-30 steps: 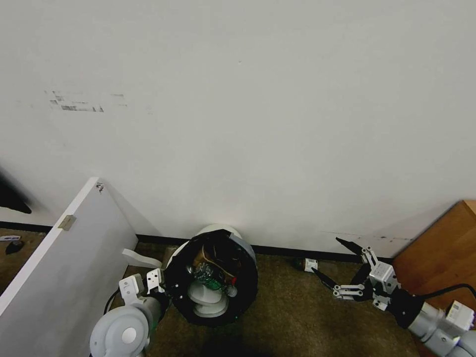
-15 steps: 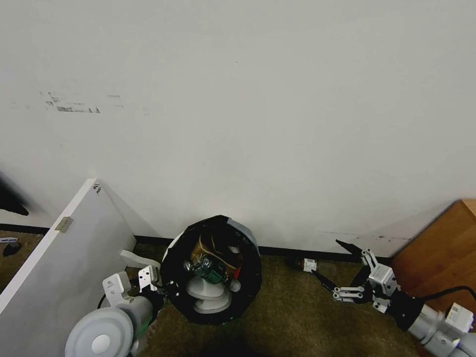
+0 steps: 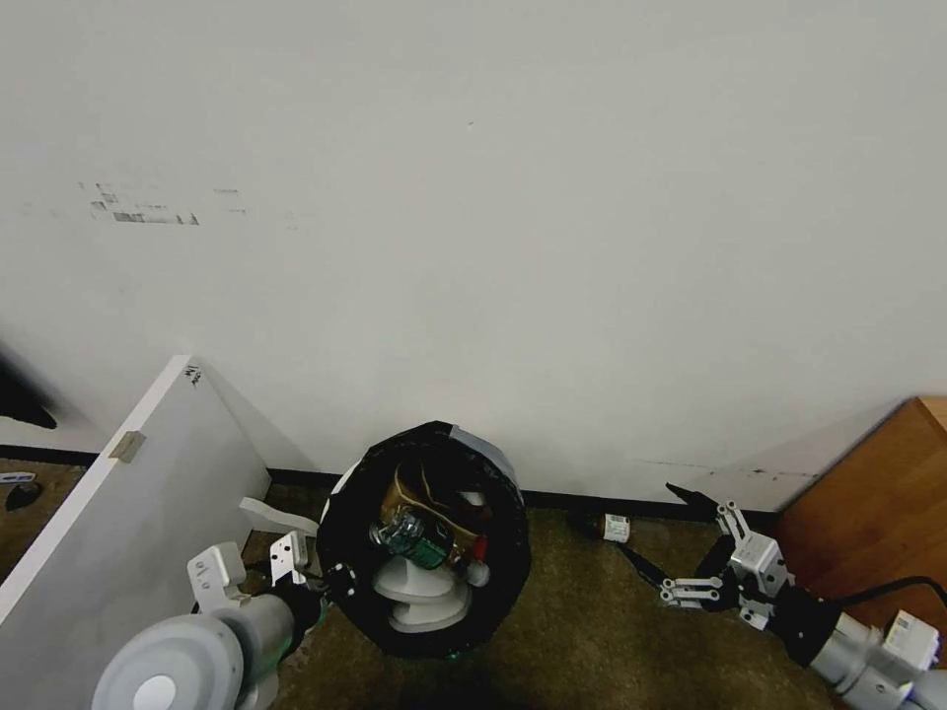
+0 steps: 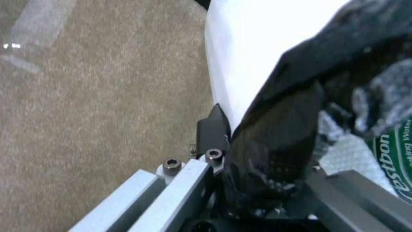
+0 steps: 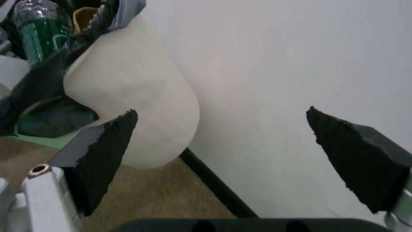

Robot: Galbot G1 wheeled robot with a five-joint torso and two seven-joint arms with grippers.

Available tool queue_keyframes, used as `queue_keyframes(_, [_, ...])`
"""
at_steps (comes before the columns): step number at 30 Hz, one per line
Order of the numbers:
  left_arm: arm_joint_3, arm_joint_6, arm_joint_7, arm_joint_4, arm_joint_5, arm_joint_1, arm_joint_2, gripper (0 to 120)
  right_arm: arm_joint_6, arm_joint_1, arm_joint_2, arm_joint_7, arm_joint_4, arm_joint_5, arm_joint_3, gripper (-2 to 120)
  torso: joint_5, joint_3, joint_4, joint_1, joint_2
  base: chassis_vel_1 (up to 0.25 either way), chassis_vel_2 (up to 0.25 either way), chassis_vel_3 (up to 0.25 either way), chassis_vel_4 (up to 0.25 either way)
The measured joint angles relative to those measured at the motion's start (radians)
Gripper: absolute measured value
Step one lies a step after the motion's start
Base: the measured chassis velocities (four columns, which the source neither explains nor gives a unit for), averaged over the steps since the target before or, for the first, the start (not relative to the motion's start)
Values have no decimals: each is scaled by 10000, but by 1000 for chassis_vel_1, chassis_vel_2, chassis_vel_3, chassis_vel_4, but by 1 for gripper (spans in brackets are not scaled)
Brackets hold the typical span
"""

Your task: Pick up the trash bin and place the garbage on the floor into it.

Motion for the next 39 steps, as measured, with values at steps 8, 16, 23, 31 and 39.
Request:
queue_keyframes(8, [54,2,-915,-2,-621,-157,26,0,-5,-43,132,-10,3,-119,-38,100,0,0,0,0,-1,0,0,0,0])
queue_keyframes(16, [-79,6,-1743,376,-1527,-569,4,0,-95,-198,20,148,0,-118,-48,100,0,0,-1,0,0,0,0,0,0])
queue_keyframes(23, [-196,6,-2431,586,-2072,-690,-21,0,-470,-345,-912,1060,15,400,83,100,0,0,1,0,-1,0,0,0,0])
queue_keyframes(31, [-350,5,-2716,907,-2151,-754,-223,0,-876,-453,-3212,2194,-290,1858,178,100,1,0,1,0,0,0,0,0,0])
queue_keyframes(39, [-344,3,-2784,1122,-2038,-848,-403,0,-997,-469,-5356,2614,-883,3612,30,100,0,1,1,0,0,0,0,0,0])
